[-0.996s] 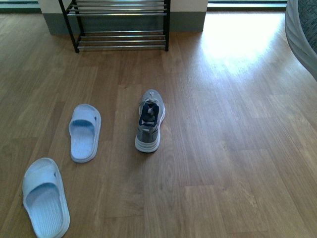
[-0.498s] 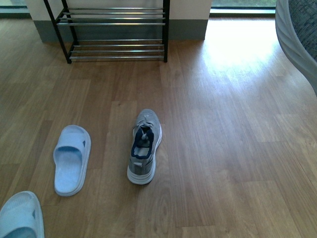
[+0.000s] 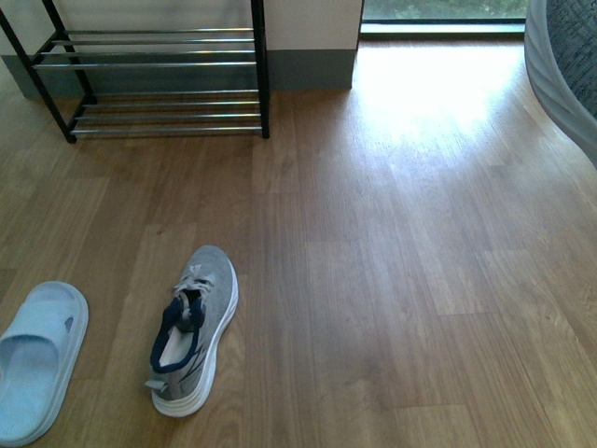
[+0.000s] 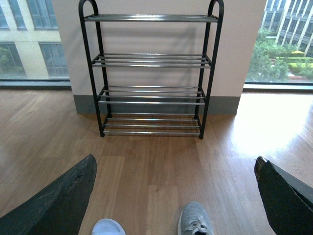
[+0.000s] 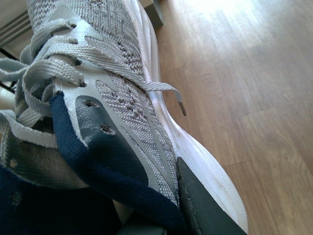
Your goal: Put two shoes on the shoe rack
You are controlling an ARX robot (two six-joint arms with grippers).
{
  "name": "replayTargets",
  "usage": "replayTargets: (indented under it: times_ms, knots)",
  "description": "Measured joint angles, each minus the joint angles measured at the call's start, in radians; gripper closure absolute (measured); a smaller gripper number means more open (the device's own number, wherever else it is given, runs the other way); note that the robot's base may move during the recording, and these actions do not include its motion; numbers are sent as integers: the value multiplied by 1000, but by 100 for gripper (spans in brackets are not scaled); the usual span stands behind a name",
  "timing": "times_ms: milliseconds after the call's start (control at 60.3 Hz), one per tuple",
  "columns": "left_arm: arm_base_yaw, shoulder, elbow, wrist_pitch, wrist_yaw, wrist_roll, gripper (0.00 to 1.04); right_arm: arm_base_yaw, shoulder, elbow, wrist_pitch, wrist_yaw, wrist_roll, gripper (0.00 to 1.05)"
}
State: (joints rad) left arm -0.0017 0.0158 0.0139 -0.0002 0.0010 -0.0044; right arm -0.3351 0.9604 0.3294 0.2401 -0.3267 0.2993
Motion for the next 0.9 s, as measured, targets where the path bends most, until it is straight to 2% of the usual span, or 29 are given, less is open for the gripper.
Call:
replayTargets:
  times_ms: [398,431,448,465,514,548,581,631,697,796,896]
  knots:
    - [0,0,0,0,-1,0,9,1,0,0,0,-4,0,103]
    - [-19,23,15,-46,-79,-16,9,1,0,0,0,-4,0,103]
    - [-55,60,46,-126,-176,-36,9,1,0,0,0,-4,0,103]
    - [-63,71,53,-144,-198,-41,9,1,0,0,0,-4,0,103]
    - [-121,194,115,-261,-369,-54,9,1,0,0,0,-3,0,103]
    - [-129,267,130,-271,-426,-52,9,1,0,0,0,-2,0,103]
    - [-129,335,134,-253,-447,-43,9,1,0,0,0,-3,0,103]
    - [-112,472,137,-168,-425,-20,9,1,0,0,0,-3,0,103]
    - [-80,731,138,30,-351,29,9,1,0,0,0,-3,0,103]
    - [-72,1099,160,306,-333,89,9,1,0,0,0,-3,0,103]
    - [-73,1417,219,485,-316,114,9,1,0,0,0,-3,0,103]
